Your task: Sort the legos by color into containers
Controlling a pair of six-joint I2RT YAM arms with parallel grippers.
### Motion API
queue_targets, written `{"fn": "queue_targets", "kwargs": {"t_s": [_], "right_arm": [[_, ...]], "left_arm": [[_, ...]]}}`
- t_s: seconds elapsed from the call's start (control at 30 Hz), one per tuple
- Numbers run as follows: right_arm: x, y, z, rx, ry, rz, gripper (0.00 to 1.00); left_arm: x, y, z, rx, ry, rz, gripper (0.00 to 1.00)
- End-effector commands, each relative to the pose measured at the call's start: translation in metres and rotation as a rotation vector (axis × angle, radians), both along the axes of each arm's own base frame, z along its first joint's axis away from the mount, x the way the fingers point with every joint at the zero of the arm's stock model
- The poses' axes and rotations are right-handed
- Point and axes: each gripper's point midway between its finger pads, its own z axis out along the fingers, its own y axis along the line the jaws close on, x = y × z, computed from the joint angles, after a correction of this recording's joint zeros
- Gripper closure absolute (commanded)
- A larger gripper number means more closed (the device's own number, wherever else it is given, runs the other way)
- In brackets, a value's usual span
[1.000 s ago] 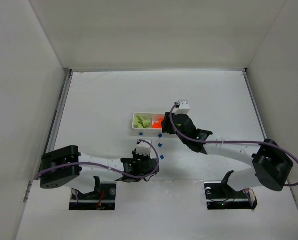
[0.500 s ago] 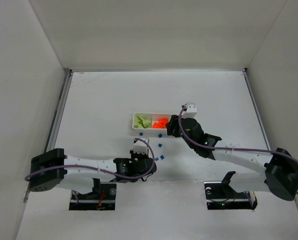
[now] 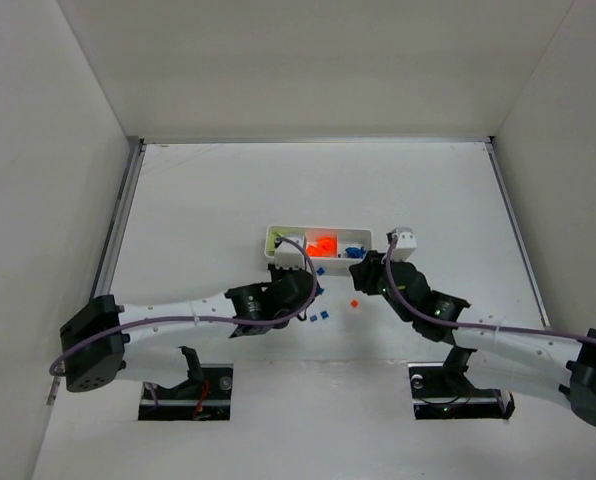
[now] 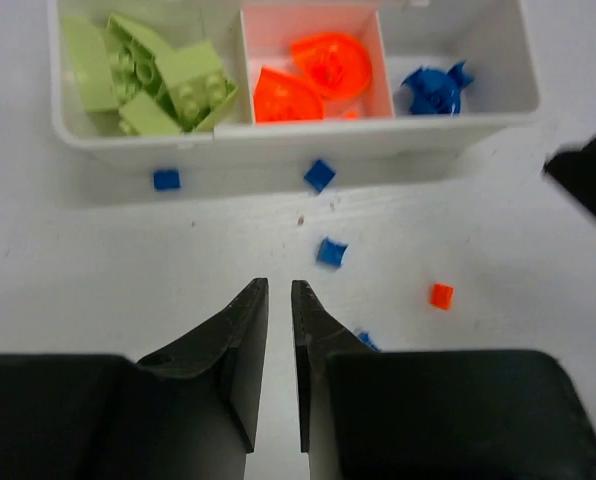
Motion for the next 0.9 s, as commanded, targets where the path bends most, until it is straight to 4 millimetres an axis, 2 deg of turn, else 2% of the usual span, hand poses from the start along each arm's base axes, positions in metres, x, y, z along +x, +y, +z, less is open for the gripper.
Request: {"fn": "queue_targets", "kwargs": {"t_s": [0.0,0.1,0.17,0.27,0.37,0.43,0.53,0.6,0.73,0.87], "right_arm": [[-0.013,-0.003,-0.004,0.037,0.007,-0.009,0.53],[-0.020,-0.008,-0.010,0.040,0.018,-0.019,0.53],[-0.024,-0.010,-0.016,0.035,0.038,-0.026,0.54],[-0.030,-0.012,-0.029,0.031,0.081,-0.049,0.55],[-0.033,-0.021,-0.043,-0.013,0.115,-0.104,0.65],[-0.033,-0.032,-0.052,-0.045,0.152,-0.168,0.71],[-0.034,-0.051,-0.067,-0.076,0.203,-0.273,0.71],[-0.034,-0.055,-0.070,-0.072,0.210,-0.303,0.65],[-0.029,-0.062,-0.074,-0.078,0.227,-0.345,0.61],[-0.023,-0.066,-0.073,-0.071,0.231,-0.369,0.59]], "left_arm": [[0.027,-0.022,0.024,-0.027,-0.034,-0.047,0.87],[0.045,-0.028,0.028,-0.061,-0.018,-0.042,0.87],[0.045,-0.030,0.029,-0.075,-0.013,-0.045,0.86],[0.039,-0.026,0.019,-0.063,-0.002,-0.046,0.85],[0.030,-0.012,0.003,-0.050,0.020,-0.024,0.83],[0.026,0.000,-0.010,-0.052,0.035,0.005,0.81],[0.016,0.008,-0.025,-0.075,0.070,0.021,0.79],[0.004,0.000,-0.031,-0.085,0.088,-0.005,0.77],[-0.017,-0.021,-0.038,-0.071,0.090,-0.069,0.74],[-0.018,-0.024,-0.036,-0.060,0.056,-0.063,0.72]]}}
